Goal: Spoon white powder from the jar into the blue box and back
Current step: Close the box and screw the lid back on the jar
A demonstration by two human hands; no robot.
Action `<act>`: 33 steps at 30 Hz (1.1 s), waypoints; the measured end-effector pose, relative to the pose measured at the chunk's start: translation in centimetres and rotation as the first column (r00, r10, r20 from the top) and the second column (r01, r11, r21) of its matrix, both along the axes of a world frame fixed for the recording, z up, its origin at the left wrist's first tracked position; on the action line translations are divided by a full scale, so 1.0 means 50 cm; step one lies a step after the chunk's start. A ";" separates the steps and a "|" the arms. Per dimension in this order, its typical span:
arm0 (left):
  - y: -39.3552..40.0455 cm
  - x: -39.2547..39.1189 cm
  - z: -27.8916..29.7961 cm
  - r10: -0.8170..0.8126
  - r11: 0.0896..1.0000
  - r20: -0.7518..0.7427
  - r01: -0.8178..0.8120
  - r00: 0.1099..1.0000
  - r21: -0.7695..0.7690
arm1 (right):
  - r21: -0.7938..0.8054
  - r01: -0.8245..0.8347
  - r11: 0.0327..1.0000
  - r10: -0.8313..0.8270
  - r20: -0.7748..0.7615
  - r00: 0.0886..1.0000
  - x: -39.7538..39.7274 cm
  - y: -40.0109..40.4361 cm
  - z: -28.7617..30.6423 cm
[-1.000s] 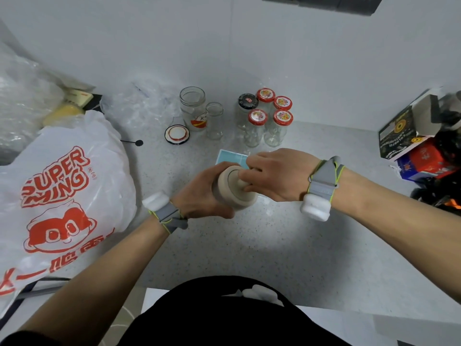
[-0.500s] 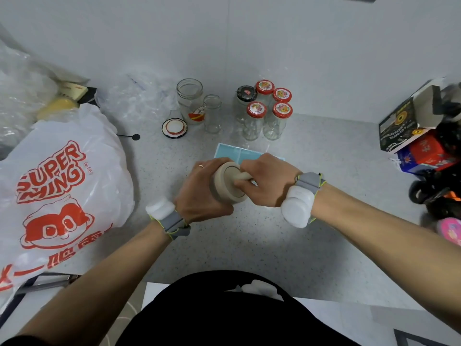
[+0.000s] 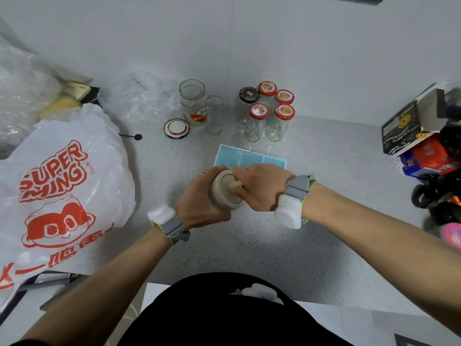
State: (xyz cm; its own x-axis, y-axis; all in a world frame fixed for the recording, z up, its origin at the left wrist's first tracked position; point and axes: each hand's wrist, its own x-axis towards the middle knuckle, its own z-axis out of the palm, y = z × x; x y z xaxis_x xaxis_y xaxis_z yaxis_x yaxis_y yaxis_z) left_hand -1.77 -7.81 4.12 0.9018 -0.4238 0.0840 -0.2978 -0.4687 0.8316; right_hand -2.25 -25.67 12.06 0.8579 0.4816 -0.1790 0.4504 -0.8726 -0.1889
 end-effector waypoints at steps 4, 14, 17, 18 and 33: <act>0.009 -0.008 -0.031 0.078 0.996 0.038 -0.080 0.996 0.034 | 0.120 0.218 0.969 -0.210 -0.079 0.975 -0.001 0.031 -0.027; 0.073 -0.008 -0.066 0.243 0.969 -0.026 -0.241 0.970 0.061 | 0.161 0.246 0.956 -0.212 -0.199 0.957 0.054 0.125 -0.044; 0.084 0.006 -0.077 0.326 0.935 -0.075 -0.310 0.942 0.173 | 0.242 0.217 0.946 -0.163 -0.224 0.961 0.077 0.149 -0.054; 0.087 0.011 -0.079 0.343 0.924 -0.079 -0.321 0.936 0.208 | 0.262 0.209 0.942 -0.152 -0.221 0.963 0.083 0.155 -0.059; 0.136 0.131 -0.128 0.403 0.915 -0.035 -0.403 0.914 0.020 | 0.305 0.369 0.878 -0.281 -0.295 0.913 0.178 0.185 -0.106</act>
State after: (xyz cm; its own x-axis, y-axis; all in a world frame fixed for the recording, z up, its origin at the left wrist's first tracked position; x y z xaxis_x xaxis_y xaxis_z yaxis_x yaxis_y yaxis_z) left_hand 4.78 -0.99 -2.28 0.9987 -0.0245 0.0442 -0.0504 -0.5521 0.8322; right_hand 6.63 -16.44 6.78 0.9302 0.2509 -0.2677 0.0570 -0.8195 -0.5702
